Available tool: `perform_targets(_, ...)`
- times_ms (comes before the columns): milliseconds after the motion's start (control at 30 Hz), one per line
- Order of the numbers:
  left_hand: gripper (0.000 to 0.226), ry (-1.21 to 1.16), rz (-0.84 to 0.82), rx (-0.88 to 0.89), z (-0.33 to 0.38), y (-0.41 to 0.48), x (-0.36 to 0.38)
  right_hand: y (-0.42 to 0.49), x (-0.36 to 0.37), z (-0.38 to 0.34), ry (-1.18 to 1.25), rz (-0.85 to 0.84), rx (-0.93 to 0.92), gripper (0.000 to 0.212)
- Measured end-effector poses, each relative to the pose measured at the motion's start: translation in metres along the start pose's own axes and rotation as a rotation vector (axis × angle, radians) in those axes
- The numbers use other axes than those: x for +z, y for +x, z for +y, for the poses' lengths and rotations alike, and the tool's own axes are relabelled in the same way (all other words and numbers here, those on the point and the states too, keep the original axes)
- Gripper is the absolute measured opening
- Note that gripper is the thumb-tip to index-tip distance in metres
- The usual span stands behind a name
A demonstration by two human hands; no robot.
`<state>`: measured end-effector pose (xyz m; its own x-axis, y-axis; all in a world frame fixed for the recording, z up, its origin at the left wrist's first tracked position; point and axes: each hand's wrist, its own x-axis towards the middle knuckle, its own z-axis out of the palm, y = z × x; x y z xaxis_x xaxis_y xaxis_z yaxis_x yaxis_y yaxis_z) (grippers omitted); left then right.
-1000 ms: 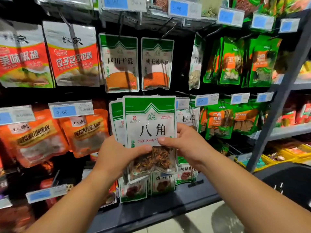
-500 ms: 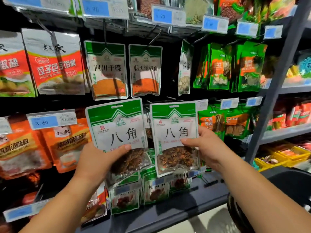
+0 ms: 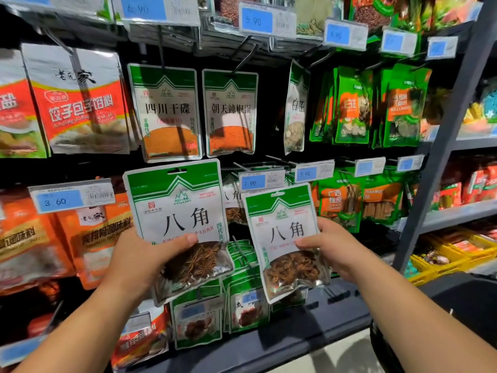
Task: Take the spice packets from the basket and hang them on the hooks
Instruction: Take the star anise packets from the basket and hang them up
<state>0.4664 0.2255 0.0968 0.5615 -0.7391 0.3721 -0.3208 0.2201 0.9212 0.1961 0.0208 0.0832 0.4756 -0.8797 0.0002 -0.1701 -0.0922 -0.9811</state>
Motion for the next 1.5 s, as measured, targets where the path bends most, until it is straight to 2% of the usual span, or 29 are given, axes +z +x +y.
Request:
perform_targets(333,0.020,-0.033,-0.066,-0.012,-0.005,0.017,0.003,0.037,0.040,0.003,0.048,-0.030,0.041,0.031)
perform_targets(567,0.021,-0.001,-0.073,0.011,-0.008,0.026,-0.001,0.050,0.054,0.011,0.110,-0.057,0.052,0.034)
perform_targets(767,0.039,-0.002,-0.065,0.002,-0.010,0.026,-0.003,0.047,0.048,0.017,0.143,-0.029,0.007,0.035)
perform_targets(1267,0.039,-0.023,-0.068,-0.026,-0.013,0.031,0.010,0.040,0.036,0.026,0.179,-0.026,-0.037,0.042)
perform_targets(1400,0.035,-0.032,-0.065,-0.031,-0.014,0.032,0.011,0.039,0.037,0.023,0.185,-0.048,-0.067,0.049)
perform_targets(1500,0.031,-0.035,-0.068,-0.034,-0.014,0.033,0.011,0.042,0.041,0.021,0.178,-0.029,-0.056,0.040)
